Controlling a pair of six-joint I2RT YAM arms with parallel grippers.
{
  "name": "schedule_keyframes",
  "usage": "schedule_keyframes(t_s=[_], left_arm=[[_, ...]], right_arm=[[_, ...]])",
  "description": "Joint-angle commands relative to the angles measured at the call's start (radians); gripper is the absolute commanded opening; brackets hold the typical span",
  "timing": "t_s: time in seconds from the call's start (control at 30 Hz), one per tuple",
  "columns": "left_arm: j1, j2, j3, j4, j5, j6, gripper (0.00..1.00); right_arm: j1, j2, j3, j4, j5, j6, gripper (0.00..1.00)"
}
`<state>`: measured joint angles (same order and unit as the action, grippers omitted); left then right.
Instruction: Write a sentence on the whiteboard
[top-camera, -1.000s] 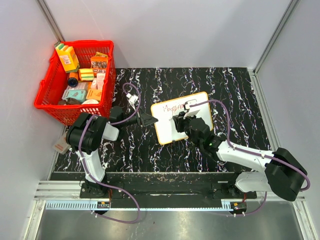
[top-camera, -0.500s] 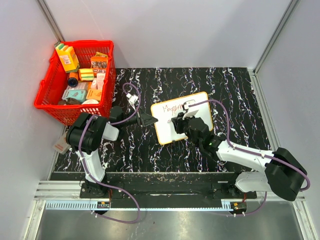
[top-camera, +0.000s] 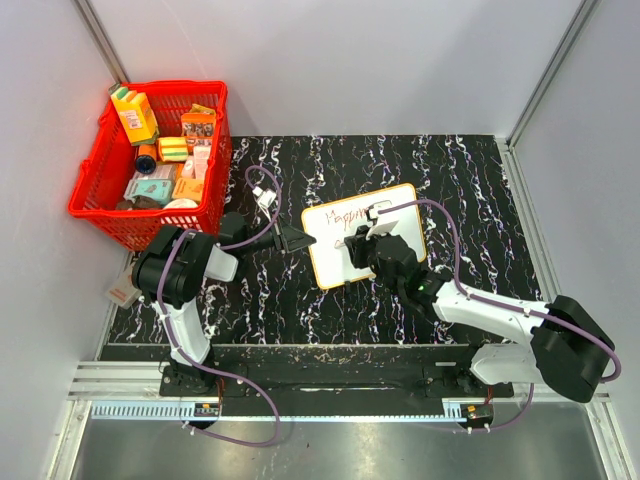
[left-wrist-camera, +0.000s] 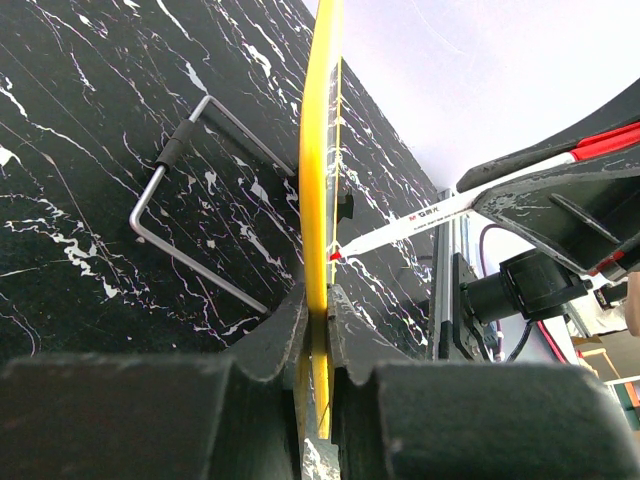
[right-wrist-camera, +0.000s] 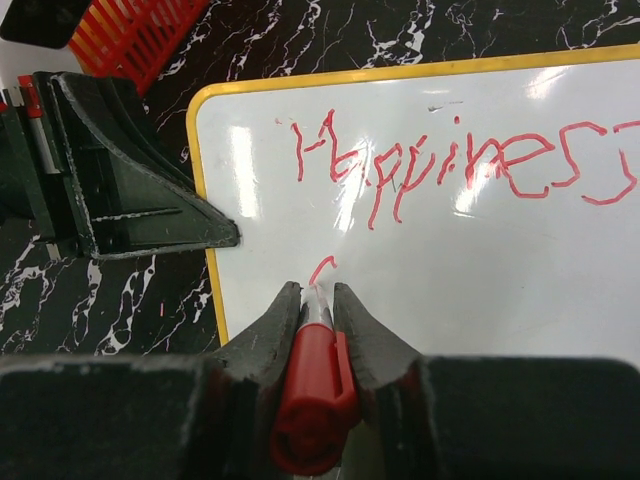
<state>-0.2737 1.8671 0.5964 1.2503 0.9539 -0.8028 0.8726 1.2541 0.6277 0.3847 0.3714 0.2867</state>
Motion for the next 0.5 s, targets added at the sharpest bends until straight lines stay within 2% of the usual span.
schedule_keyframes(t_s=[0.0,0.47], left_arm=[[-0.009,-0.026,0.029,0.093,0.032,0.028,0.00],[-0.009,-0.029,0.029,0.095,0.034,0.028,0.00]], right_arm=[[0.006,-0.004,0.033,-0.058,0.089,-0.009,0.00],[0.006,-0.013,0.061,-0.021,0.139,-0.034,0.00]])
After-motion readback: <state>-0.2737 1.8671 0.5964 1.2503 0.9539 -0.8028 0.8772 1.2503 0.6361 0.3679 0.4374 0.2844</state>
